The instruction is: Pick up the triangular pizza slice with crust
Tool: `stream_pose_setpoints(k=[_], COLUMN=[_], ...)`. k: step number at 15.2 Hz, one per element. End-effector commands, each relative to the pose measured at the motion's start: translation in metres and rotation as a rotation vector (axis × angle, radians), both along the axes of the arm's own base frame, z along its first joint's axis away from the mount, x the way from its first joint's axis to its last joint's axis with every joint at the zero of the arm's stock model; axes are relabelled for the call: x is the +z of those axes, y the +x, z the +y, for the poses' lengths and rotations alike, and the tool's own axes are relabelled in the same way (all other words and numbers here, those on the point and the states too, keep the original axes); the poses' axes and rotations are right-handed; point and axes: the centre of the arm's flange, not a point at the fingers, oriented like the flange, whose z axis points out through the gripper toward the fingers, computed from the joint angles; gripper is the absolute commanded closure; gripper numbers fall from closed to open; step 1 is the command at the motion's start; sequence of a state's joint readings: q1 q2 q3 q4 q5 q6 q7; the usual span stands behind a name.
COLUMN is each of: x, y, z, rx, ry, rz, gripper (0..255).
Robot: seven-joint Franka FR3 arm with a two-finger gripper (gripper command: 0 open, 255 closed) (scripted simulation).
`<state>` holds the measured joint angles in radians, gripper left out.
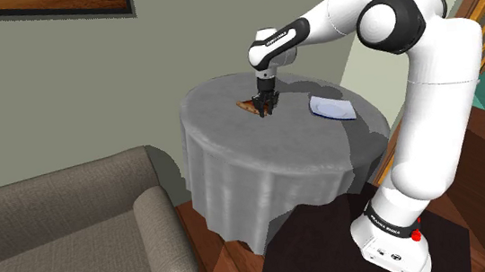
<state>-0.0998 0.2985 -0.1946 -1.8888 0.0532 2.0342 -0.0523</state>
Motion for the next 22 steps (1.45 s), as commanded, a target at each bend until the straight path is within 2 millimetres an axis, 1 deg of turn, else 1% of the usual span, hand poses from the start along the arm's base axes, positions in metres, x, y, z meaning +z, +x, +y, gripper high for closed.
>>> stream_pose_setpoints(k=[1,5,20,22], x=[0.000,0.000,0.079,0.080], y=[0.000,0.000,0.000,0.000], z=[0.000,0.000,0.000,0.000], rx=[0.000,0.000,0.000,0.000], ry=[0.000,0.000,0.000,0.000], rz=[0.000,0.000,0.000,0.000], gripper=[255,255,255,255])
